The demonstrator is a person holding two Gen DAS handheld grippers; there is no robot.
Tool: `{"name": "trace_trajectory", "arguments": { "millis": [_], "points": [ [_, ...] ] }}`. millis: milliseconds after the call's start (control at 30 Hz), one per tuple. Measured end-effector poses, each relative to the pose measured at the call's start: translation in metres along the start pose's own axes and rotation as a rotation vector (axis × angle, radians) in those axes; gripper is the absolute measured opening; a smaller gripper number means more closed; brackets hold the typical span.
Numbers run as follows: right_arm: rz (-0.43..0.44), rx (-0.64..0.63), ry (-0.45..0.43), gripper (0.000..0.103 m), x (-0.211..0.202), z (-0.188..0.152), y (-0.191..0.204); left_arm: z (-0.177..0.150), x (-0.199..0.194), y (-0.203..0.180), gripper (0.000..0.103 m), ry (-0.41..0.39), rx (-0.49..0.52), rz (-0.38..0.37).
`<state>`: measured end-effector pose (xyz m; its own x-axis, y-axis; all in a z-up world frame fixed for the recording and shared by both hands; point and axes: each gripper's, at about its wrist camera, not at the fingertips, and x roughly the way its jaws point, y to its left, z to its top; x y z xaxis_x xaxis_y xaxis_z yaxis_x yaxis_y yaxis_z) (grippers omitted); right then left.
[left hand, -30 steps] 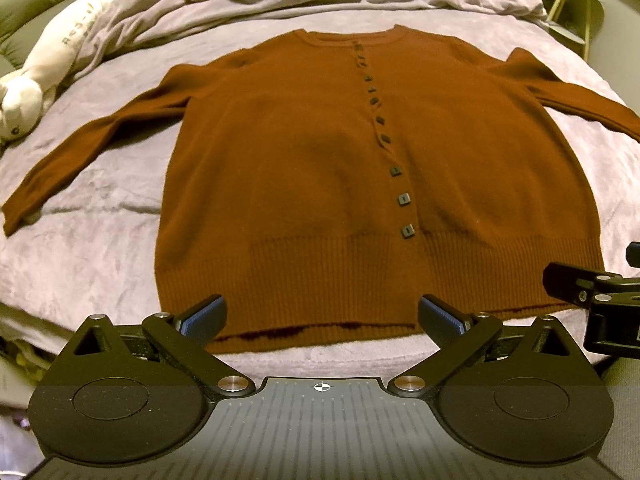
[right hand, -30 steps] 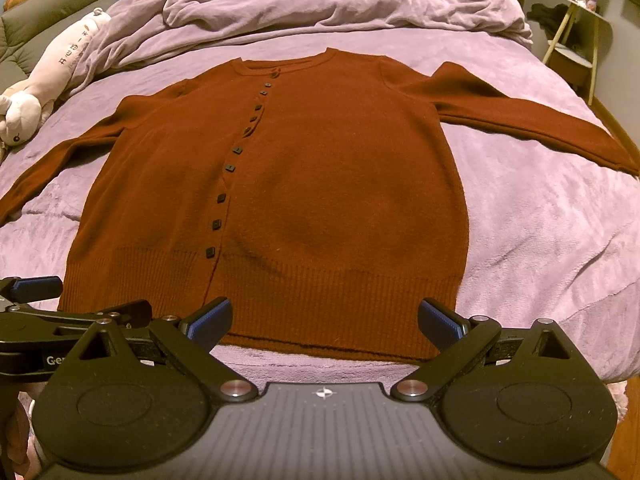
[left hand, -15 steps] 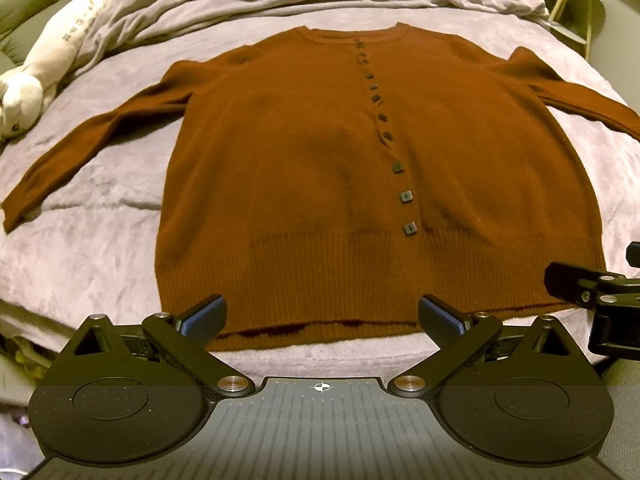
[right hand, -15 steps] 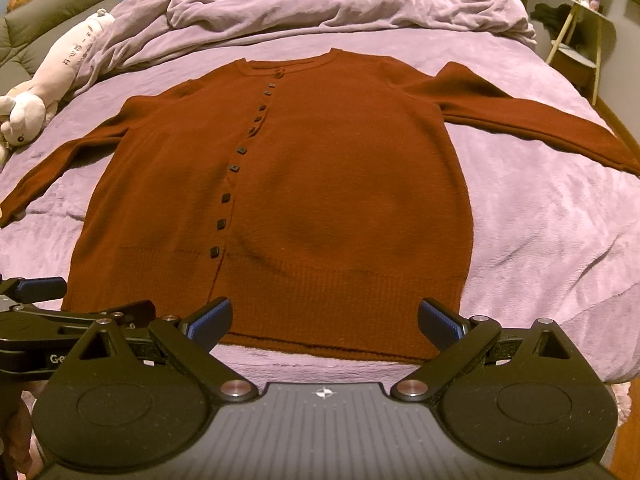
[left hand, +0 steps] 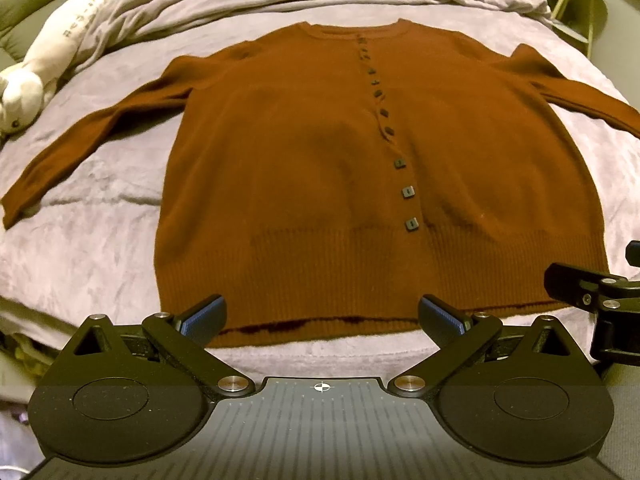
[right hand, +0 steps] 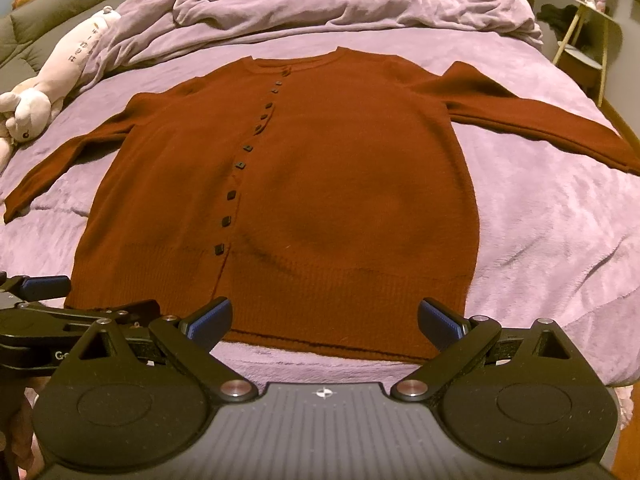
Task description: Fold small clothes
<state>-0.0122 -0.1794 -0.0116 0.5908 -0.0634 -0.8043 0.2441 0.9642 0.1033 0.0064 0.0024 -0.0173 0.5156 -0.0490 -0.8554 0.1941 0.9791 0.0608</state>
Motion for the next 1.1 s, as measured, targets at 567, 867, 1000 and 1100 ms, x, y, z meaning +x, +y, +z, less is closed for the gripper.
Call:
{"name": "trace_trajectory", "arguments": {
  "millis": [567, 867, 1000, 1100],
  "points": [
    [0.044, -0.006, 0.007, 0.099, 0.007, -0.004, -0.004, 0.001, 0.008, -0.001, 0.103, 0.018, -0.018, -0.005],
    [0.157, 0.042, 0.004, 0.099, 0.016, -0.005, -0.016, 0.005, 0.013, 0.0, 0.103, 0.013, -0.041, -0.027],
    [0.274, 0.086, -0.127, 0.099, 0.012, -0.007, -0.037, 0.012, 0.013, 0.003, 0.103, -0.026, -0.075, -0.004],
    [0.321, 0.108, -0.144, 0.099, 0.015, 0.004, -0.063, 0.022, 0.014, 0.005, 0.103, -0.061, -0.094, 0.036]
  ]
}}
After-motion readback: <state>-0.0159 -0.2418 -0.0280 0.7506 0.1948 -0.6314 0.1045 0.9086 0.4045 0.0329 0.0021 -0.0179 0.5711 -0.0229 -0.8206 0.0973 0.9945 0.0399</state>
